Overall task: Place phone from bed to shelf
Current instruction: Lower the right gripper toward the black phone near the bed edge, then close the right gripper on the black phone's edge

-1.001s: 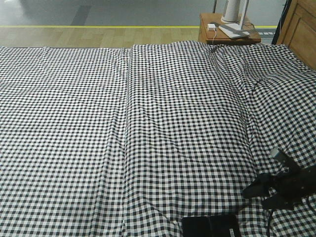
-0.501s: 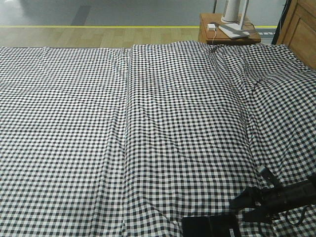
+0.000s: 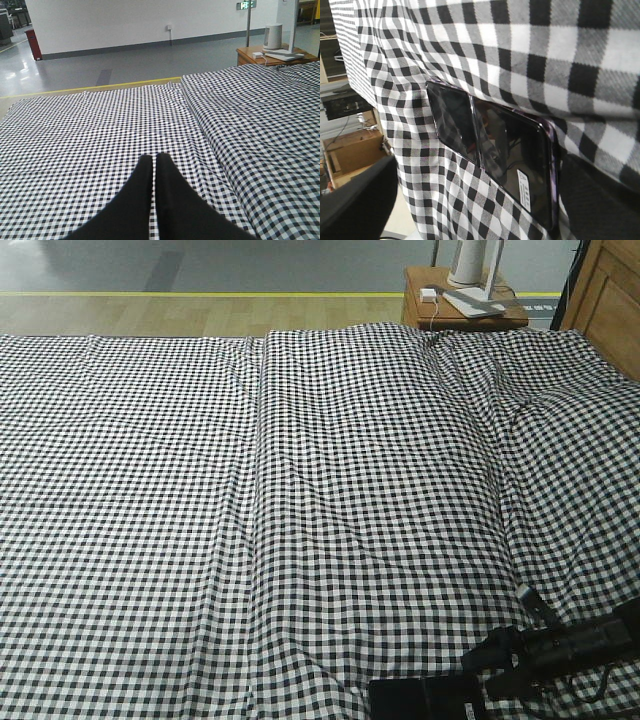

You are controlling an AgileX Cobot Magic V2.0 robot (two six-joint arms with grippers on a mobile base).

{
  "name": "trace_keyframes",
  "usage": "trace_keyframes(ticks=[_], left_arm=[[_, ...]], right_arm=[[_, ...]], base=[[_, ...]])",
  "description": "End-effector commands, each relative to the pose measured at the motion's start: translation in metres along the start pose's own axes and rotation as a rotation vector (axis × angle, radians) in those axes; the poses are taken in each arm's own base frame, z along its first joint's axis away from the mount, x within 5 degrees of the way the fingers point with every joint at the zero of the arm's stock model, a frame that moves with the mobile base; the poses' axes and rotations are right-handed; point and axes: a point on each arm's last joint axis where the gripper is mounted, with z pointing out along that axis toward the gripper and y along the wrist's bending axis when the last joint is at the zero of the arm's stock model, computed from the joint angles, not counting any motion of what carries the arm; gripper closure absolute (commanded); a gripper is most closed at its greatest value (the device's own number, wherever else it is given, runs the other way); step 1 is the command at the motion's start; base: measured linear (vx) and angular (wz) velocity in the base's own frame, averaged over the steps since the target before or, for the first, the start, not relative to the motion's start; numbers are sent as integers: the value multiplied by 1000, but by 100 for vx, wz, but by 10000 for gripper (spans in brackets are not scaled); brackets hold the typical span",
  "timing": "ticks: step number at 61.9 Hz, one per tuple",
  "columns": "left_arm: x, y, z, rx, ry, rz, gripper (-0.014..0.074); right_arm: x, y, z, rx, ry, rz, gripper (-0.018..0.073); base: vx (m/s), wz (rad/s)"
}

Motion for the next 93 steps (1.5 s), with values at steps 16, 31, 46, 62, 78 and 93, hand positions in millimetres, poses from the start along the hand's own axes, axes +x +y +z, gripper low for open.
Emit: trace_keyframes(ticks=[16,31,46,62,78,93], left_arm=[[-16,1,-3,-3,-108,-9,596],[-16,1,-3,-3,-108,-9,596],[-16,1,-3,-3,-108,-9,596],[-16,1,-3,-3,-108,-9,596],[-16,1,-3,-3,-108,-9,596],[-16,1,-3,-3,-108,-9,596]], right_arm=[[0,5,-2,-79,1,-56,-41],[-1,1,4,-124,1,-50,-37],[-7,1,6,-206,-8,-28,-34],[-12,21,34,-205,78,-94,-34],[-12,29,46,-202,114,-128,-24],[-10,29,46,-203,133,-135,138]], base=[[0,0],[0,0],[0,0],[0,0],[0,0],[0,0]])
